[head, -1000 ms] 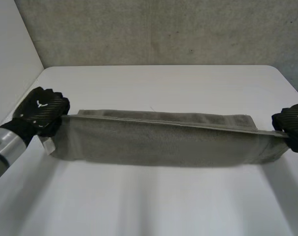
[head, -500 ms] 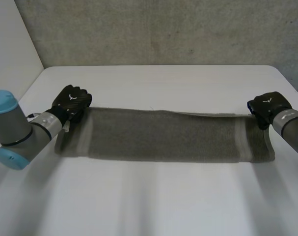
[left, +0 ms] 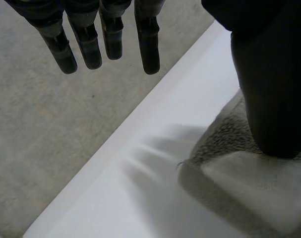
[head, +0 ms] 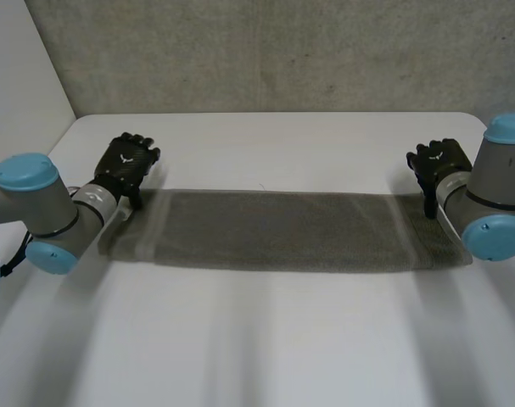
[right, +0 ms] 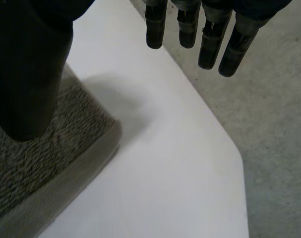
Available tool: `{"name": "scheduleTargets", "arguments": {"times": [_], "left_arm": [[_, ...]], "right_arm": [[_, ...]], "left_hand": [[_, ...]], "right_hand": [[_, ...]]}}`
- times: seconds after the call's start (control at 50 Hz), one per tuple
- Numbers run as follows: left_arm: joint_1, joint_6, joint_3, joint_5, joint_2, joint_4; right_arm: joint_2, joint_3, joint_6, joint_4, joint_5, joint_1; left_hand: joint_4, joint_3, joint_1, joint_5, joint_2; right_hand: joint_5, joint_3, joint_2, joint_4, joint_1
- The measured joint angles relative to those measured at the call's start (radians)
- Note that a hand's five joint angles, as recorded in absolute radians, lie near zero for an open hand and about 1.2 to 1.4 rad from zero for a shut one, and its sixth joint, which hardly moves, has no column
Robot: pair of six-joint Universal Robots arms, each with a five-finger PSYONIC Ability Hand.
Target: Fold the towel.
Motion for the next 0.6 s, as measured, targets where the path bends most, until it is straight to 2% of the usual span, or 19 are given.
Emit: {"name": "scheduleTargets", "arguments": {"times": [0.1,0.22,0.38,0.6], "left_arm": [[-0.011,0.001,-0.016,-0.045,0.048,-0.028],[-0.017,-0.001,-0.093,-0.053,0.161,-0.070],[-0.012,-0.007,-0.304,-0.043,0.388,-0.083],[0.000,-0.010,-0.582,-0.036,0.606,-0.061]], "right_arm": [[-0.072,0.019,0.005,0.002,0.027,0.022],[-0.217,0.103,0.008,0.018,0.041,0.039],[-0.426,0.304,0.007,0.027,0.033,0.048],[-0.580,0.627,-0.006,0.021,-0.006,0.039]], "left_hand": [[-0.001,0.000,0.000,0.000,-0.002],[-0.003,-0.004,-0.004,0.000,-0.003],[-0.007,-0.005,-0.004,0.000,-0.007],[-0.007,-0.005,-0.008,0.000,-0.008]], "right_hand": [[0.000,0.000,0.000,0.000,-0.004],[0.000,-0.003,0.000,-0.003,-0.006],[0.000,-0.004,0.000,-0.003,-0.013],[0.000,-0.004,0.000,-0.003,-0.015]]}}
